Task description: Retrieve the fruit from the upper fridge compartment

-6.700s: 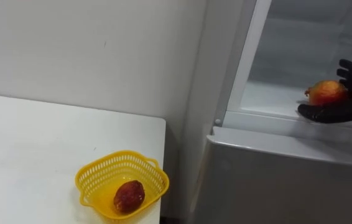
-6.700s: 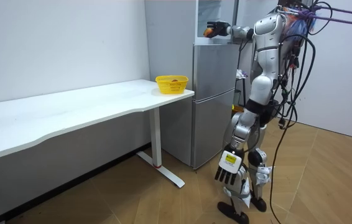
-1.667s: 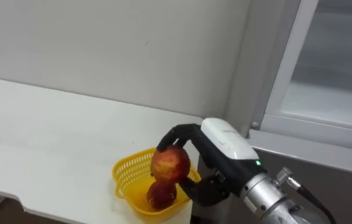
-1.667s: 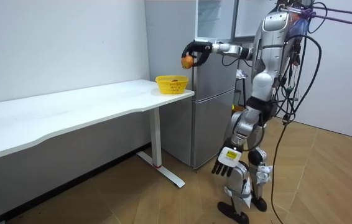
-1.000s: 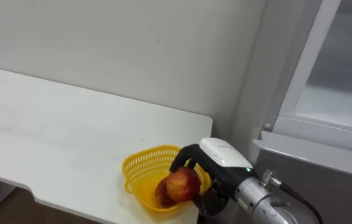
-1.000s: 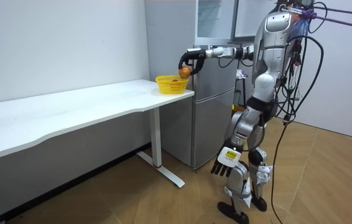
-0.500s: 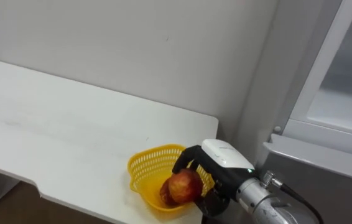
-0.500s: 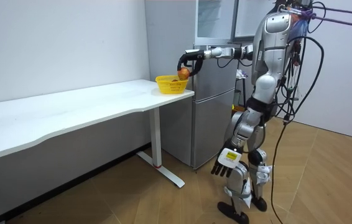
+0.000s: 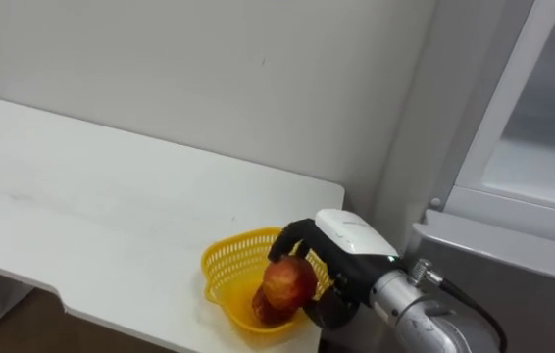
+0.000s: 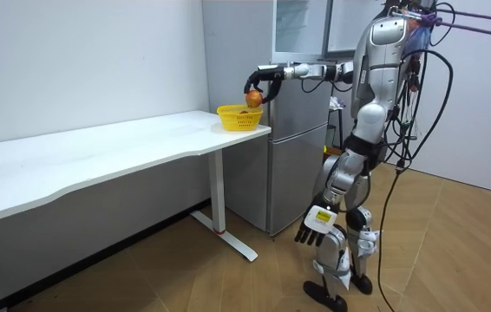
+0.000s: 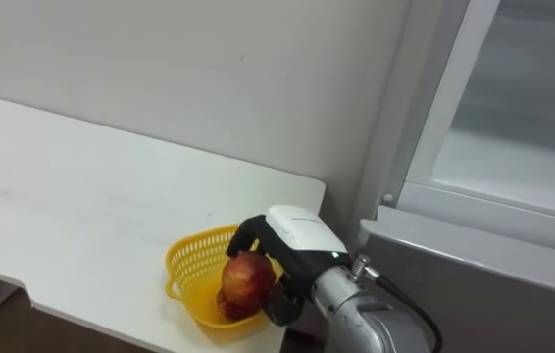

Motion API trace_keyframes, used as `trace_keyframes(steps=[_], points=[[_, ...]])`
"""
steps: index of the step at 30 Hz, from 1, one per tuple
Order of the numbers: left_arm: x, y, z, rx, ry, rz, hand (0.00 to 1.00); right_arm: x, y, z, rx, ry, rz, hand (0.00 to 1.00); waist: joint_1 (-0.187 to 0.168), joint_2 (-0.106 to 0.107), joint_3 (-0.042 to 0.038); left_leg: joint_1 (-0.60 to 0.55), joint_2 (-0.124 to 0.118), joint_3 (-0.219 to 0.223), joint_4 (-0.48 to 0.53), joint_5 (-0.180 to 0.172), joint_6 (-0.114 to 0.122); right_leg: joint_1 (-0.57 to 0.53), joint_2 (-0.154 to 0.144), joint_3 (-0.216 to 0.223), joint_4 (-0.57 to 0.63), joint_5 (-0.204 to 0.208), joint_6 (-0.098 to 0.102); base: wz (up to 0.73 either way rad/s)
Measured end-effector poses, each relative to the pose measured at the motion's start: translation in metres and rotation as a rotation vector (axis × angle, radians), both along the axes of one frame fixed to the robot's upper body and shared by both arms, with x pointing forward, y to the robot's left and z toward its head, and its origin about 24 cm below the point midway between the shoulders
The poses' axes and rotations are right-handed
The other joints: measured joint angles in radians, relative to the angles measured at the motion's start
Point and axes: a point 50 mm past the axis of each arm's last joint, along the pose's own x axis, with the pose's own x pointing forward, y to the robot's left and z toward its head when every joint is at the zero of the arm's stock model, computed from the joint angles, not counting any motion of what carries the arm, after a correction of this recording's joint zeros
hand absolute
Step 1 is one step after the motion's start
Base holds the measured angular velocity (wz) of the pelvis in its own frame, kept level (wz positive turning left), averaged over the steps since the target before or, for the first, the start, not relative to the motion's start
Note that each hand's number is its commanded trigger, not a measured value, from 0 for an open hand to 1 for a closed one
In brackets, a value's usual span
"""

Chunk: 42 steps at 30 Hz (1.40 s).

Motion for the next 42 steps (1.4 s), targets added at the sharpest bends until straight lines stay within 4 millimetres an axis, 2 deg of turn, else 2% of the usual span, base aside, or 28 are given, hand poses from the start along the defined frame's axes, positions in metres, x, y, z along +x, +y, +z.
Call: trace_keyframes(steps=[9, 17, 33, 38, 42], points=[[-0.002, -0.001, -0.001, -0.004, 0.014, 0.003, 0.0, 0.001, 0.006, 0.005, 0.02, -0.01, 0.015, 0.0, 0.001, 0.003, 0.0016, 0.002, -0.001, -0.004, 0.002, 0.001, 0.002, 0.005, -0.003, -0.01, -0.001, 0.0, 0.0, 0.01], [-0.001, -0.003, -0.001, -0.013, 0.022, 0.004, 0.0, 0.001, 0.006, 0.005, 0.019, -0.01, 0.014, 0.0, 0.0, 0.015, 0.0004, 0.002, 0.0, -0.003, 0.006, 0.001, 0.002, 0.005, -0.003, -0.01, 0.0, 0.0, 0.0, 0.0], [-0.001, -0.005, -0.002, -0.001, 0.022, 0.016, 0.0, 0.001, 0.005, 0.005, 0.064, 0.011, 0.016, 0.0, -0.007, 0.019, -0.002, 0.003, -0.001, -0.001, 0.017, 0.002, 0.003, 0.011, -0.005, -0.006, 0.002, 0.0, 0.0, 0.0], [-0.001, -0.009, -0.003, -0.008, 0.021, 0.018, 0.0, 0.001, 0.005, 0.011, 0.1, -0.005, 0.018, 0.0, -0.01, 0.032, -0.0118, 0.004, -0.002, 0.0, 0.018, 0.003, 0.004, 0.014, -0.007, -0.008, 0.003, 0.0, 0.0, 0.0], [-0.005, -0.01, -0.004, -0.012, 0.026, 0.021, 0.0, -0.006, 0.015, 0.029, 0.191, -0.073, 0.07, 0.0, -0.03, 0.044, -0.0088, 0.007, -0.002, -0.001, 0.018, 0.003, 0.004, 0.018, -0.007, -0.014, 0.002, 0.0, 0.0, 0.02]])
